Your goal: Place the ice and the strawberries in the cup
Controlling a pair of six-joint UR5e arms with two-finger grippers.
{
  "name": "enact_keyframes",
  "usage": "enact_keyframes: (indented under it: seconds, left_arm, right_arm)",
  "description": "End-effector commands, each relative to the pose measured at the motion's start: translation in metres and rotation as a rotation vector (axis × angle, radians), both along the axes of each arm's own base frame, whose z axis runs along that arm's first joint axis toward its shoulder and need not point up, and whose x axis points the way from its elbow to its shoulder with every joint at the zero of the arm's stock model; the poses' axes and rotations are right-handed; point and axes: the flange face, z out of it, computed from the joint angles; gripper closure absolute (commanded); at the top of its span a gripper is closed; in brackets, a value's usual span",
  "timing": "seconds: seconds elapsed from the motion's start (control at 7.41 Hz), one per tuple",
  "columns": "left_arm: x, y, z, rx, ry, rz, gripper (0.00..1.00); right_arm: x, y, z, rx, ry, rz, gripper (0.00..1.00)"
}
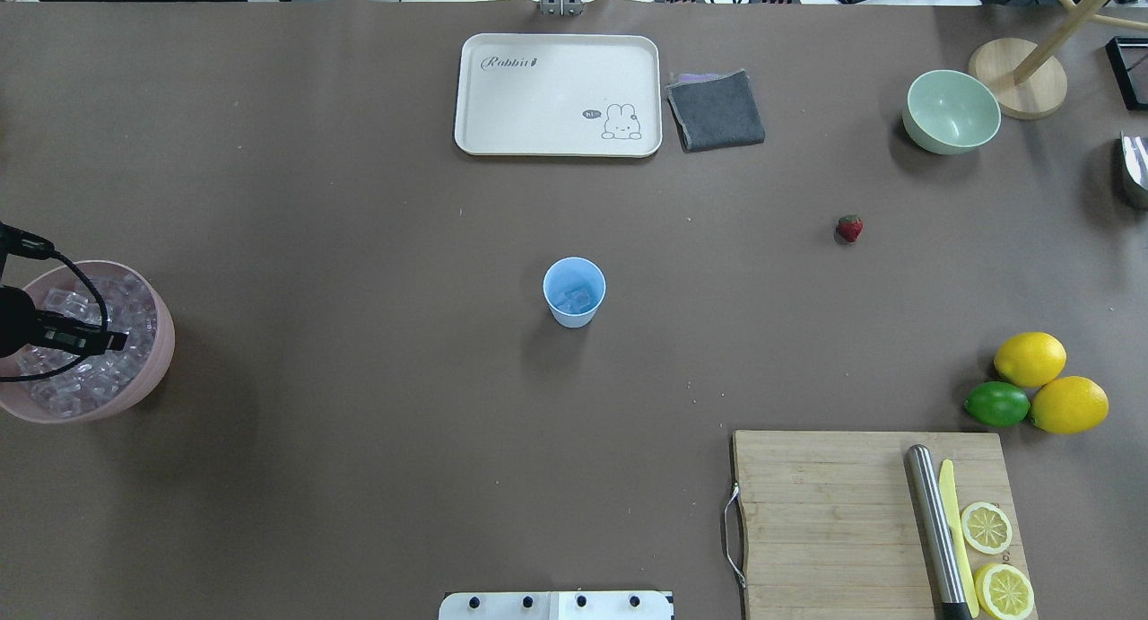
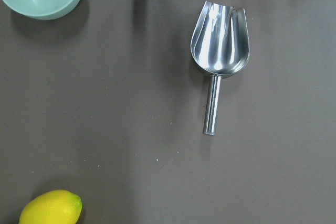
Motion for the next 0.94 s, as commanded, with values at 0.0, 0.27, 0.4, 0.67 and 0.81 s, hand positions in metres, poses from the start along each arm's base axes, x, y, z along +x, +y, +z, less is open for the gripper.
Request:
enact_keyframes:
  seconds: [0.0,0.27,0.4,0.67,0.81]
  left_arm:
    - [-0.004,0.002,-0.004,0.003,0.007,0.0,1.0]
    - [-0.012,-0.002,-0.009,-0.011,0.035,0.009,1.0]
    - [-0.02,-0.005,-0.016,-0.012,0.056,0.009,1.0]
    - [-0.047,-0.014,-0.024,-0.015,0.108,0.027,1.0]
    - [-0.046,-0.024,-0.04,0.013,0.132,0.024,1.0]
  right_arm:
    - [0.0,0.0,0.0,0.0,0.0,0.001,0.0]
    - [0.0,0.0,0.001,-0.001,0.0,0.001,0.0]
    - [0.0,0.0,0.001,-0.001,0.0,0.001,0.0]
    - [0.0,0.0,0.001,-0.001,0.0,0.001,0.0]
    - [0.0,0.0,0.001,-0.001,0.0,0.001,0.0]
